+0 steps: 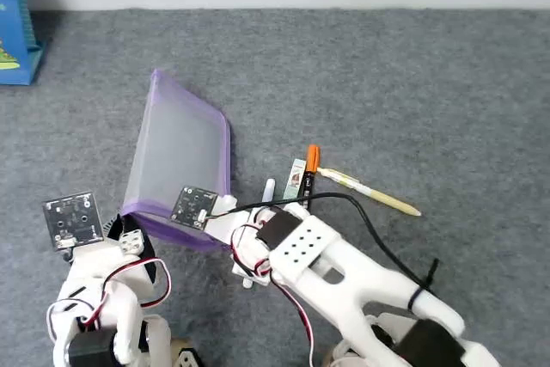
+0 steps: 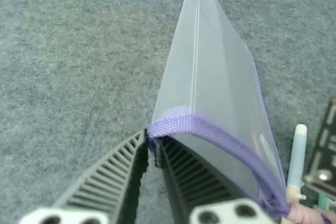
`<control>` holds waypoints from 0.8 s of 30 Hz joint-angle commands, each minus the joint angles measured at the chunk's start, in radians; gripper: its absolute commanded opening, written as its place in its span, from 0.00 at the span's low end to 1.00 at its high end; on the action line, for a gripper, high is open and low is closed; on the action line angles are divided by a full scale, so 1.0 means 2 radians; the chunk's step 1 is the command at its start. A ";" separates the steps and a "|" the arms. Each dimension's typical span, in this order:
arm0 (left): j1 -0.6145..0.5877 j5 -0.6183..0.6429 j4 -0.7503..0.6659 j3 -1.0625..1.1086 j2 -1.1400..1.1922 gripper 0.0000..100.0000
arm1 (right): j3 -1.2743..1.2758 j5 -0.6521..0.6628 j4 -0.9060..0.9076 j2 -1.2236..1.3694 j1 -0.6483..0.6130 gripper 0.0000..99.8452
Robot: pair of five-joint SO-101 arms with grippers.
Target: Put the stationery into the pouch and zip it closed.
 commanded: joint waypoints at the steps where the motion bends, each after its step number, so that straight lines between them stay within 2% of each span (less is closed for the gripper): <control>1: 0.001 0.005 0.000 -0.005 -0.004 0.01 | -0.032 0.001 -0.023 0.019 0.001 0.23; 6: 0.001 0.005 0.000 -0.005 -0.004 0.01 | -0.035 0.001 -0.050 0.046 0.035 0.21; 11: 0.002 0.005 0.000 -0.005 -0.004 0.01 | -0.038 0.001 -0.049 0.036 0.040 0.00; 24: 0.005 0.002 -0.001 -0.005 -0.004 0.01 | -0.036 0.011 0.056 -0.171 0.041 0.01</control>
